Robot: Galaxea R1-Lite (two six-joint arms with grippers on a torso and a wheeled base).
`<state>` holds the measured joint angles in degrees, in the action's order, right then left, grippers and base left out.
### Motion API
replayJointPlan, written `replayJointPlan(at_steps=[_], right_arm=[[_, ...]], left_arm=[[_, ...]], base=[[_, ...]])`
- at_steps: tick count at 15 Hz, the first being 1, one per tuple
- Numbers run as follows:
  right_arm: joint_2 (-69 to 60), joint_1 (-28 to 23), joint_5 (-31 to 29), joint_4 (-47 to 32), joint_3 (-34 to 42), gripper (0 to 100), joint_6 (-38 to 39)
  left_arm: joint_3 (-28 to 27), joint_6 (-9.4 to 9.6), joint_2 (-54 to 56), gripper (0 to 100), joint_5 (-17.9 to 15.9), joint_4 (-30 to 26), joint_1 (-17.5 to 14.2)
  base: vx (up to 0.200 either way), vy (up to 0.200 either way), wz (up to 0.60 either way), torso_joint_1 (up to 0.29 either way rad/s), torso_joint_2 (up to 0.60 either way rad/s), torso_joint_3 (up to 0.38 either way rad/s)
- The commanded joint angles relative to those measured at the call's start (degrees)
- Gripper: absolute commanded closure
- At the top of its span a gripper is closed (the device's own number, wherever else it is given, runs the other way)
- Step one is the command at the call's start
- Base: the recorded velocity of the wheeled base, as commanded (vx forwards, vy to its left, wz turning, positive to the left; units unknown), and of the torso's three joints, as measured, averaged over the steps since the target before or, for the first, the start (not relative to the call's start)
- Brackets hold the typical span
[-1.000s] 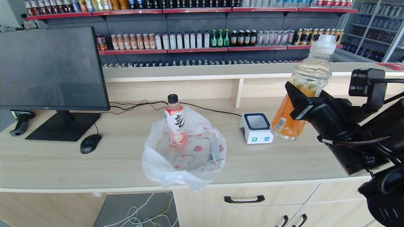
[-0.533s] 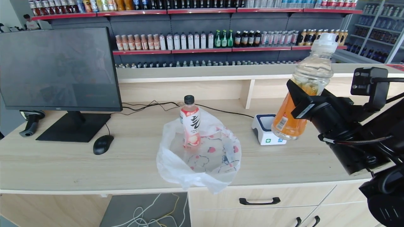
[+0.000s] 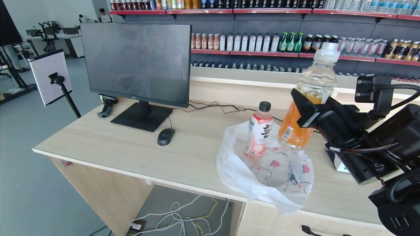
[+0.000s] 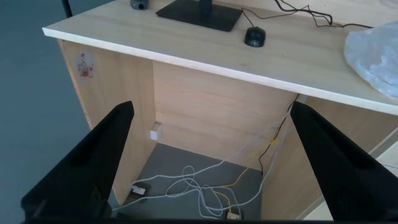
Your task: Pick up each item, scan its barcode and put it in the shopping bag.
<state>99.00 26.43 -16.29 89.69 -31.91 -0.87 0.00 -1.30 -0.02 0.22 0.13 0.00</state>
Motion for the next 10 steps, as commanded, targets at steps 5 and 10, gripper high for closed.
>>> replayJointPlan(at_steps=[5,10], right_arm=[[-0.03,-1.2,-0.15,0.31,6.08,100,3.77],[0.4,-1.12,5.83,0.31,9.68,100,7.72]], left_arm=[[0.0,-0.1,0.02,0,0.04,0.04,0.0],[0.0,-0.1,0.02,0,0.04,0.04,0.0]], base=[[0.0,0.0,0.0,0.0,0.0,0.0],[0.0,0.0,0.0,0.0,0.0,0.0]])
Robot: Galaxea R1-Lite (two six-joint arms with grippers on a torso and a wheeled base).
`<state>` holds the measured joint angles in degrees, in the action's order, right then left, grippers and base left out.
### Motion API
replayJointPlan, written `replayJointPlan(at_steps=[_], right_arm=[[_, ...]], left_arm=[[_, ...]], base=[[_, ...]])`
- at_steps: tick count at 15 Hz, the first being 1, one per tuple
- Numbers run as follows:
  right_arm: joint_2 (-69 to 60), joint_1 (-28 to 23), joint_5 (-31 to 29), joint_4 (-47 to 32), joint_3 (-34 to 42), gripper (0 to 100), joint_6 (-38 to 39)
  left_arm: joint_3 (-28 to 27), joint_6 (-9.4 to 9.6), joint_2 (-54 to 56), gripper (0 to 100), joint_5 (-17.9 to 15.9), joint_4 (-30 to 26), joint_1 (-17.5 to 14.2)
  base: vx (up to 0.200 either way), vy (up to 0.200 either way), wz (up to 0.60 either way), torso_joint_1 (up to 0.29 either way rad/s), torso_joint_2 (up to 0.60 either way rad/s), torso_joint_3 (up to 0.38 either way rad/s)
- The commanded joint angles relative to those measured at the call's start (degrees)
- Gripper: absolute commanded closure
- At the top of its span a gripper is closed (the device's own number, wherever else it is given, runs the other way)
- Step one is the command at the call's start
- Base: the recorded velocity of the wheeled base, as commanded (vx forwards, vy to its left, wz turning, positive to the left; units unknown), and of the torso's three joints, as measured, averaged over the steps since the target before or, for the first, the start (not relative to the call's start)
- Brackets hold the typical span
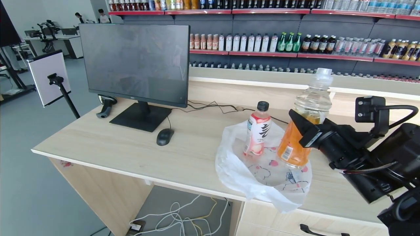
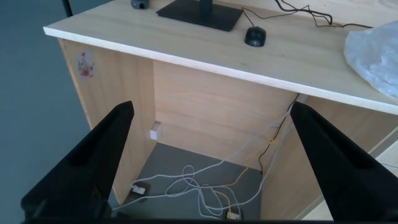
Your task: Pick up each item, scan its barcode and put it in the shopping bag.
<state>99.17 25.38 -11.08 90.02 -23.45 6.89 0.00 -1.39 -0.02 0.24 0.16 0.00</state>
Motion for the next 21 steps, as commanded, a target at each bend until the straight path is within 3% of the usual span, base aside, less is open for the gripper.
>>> replayJointPlan(at_steps=[1,6,21], right_arm=[[0.23,0.11,1.41,-0.02,2.89,100,-0.03],[1.29,0.11,1.76,-0.02,6.93,100,-0.03],[12.27,-2.88,1.76,-0.02,-5.46,100,-0.3]], left_arm=[[0.0,-0.02,0.02,0,0.02,0.02,0.0],[0.0,-0.02,0.02,0,0.02,0.02,0.0],[0.0,-0.02,0.02,0,0.02,-0.07,0.0]], base=[[0.0,0.0,0.0,0.0,0.0,0.0],[0.0,0.0,0.0,0.0,0.0,0.0],[0.0,0.0,0.0,0.0,0.0,0.0]])
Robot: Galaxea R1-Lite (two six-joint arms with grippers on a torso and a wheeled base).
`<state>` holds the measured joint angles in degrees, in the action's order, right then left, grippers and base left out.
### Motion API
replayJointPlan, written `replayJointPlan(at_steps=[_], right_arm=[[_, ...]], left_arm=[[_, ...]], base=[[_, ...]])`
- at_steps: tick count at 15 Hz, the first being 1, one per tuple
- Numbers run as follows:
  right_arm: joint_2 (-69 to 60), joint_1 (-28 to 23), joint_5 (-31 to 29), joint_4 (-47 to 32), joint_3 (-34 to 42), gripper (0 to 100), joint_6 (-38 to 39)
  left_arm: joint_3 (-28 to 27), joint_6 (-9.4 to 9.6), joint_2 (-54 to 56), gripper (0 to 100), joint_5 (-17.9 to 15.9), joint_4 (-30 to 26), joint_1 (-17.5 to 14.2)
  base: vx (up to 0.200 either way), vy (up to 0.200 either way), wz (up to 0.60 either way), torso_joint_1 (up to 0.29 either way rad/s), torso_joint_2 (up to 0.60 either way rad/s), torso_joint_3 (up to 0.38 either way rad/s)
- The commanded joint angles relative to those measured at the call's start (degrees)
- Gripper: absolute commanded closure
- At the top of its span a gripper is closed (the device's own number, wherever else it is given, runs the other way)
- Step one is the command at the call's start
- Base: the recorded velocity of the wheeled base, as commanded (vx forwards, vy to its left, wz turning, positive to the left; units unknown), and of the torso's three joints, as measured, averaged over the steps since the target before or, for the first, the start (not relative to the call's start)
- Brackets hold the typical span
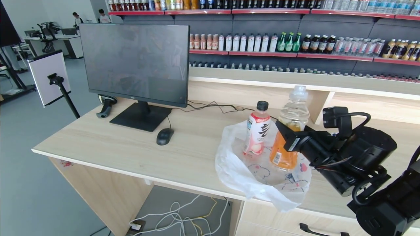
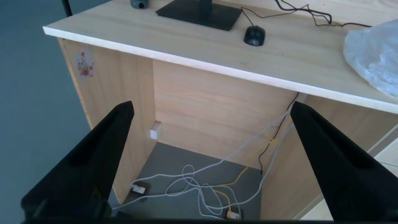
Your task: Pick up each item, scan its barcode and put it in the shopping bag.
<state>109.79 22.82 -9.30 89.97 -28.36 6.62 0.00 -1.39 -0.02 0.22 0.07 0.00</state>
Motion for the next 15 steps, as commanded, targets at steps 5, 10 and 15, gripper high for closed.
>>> replayJointPlan(at_steps=[5,10,15], right_arm=[[4.38,-1.55,-0.01,0.03,-3.46,100,-0.03],[6.75,-2.25,0.07,0.03,-7.24,100,-0.47],[8.95,-2.34,0.07,0.03,-7.68,100,-0.64]], left_arm=[[0.0,-0.02,0.02,0,0.04,0.01,0.0],[0.0,0.07,0.02,0,0.04,0.01,0.0],[0.0,0.07,0.02,0,0.04,0.01,0.0]], base=[[0.0,0.0,0.0,0.0,0.0,0.0],[0.0,0.0,0.0,0.0,0.0,0.0],[0.0,0.0,0.0,0.0,0.0,0.0]])
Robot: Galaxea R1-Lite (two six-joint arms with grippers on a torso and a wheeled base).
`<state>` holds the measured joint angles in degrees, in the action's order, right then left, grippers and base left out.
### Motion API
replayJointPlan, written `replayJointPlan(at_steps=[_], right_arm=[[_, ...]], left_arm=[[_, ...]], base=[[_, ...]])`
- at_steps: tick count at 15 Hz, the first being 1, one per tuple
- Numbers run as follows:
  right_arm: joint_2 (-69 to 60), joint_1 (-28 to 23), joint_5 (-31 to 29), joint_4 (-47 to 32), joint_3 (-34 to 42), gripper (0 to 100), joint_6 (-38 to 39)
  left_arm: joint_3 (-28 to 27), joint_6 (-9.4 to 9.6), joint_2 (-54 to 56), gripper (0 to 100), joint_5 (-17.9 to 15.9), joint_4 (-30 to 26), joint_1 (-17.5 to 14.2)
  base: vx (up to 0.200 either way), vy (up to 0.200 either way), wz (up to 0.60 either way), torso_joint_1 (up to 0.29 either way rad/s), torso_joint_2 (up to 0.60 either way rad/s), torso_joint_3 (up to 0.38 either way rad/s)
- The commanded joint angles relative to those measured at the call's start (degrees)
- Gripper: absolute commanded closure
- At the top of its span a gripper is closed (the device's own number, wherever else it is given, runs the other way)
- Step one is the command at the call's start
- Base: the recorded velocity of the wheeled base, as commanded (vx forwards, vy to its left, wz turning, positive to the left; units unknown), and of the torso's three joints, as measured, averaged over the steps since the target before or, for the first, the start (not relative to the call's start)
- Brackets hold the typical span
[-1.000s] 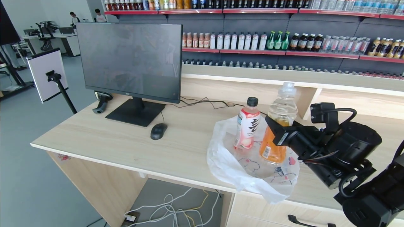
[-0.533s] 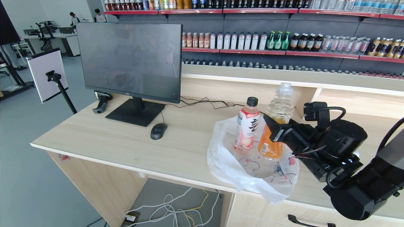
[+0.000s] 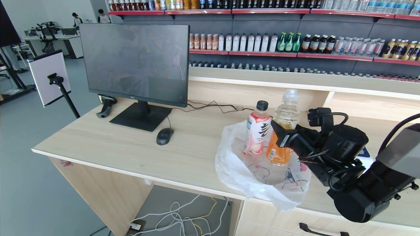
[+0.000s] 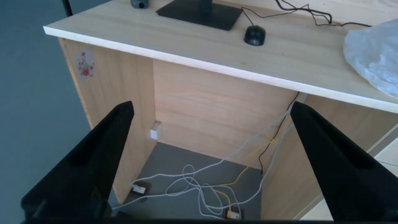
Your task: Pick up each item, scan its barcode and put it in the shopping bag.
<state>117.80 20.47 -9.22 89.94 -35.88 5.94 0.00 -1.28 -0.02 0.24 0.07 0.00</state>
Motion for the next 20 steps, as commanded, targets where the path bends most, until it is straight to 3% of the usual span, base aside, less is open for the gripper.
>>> replayJointPlan(at_steps=[1,15,20], right_arm=[[1.21,0.01,-0.01,0.06,-0.33,100,-0.05],[-0.38,0.45,-0.01,0.06,3.62,100,-0.66],[-1.34,3.0,-0.1,0.06,5.64,100,-0.93]], left_arm=[[0.0,-0.04,0.02,0,0.02,0.01,0.0],[0.0,-0.04,0.02,0,0.02,0.01,0.0],[0.0,-0.04,0.02,0,0.02,0.01,0.0]], base=[[0.0,0.0,0.0,0.0,0.0,0.0],[0.0,0.0,0.0,0.0,0.0,0.0],[0.0,0.0,0.0,0.0,0.0,0.0]])
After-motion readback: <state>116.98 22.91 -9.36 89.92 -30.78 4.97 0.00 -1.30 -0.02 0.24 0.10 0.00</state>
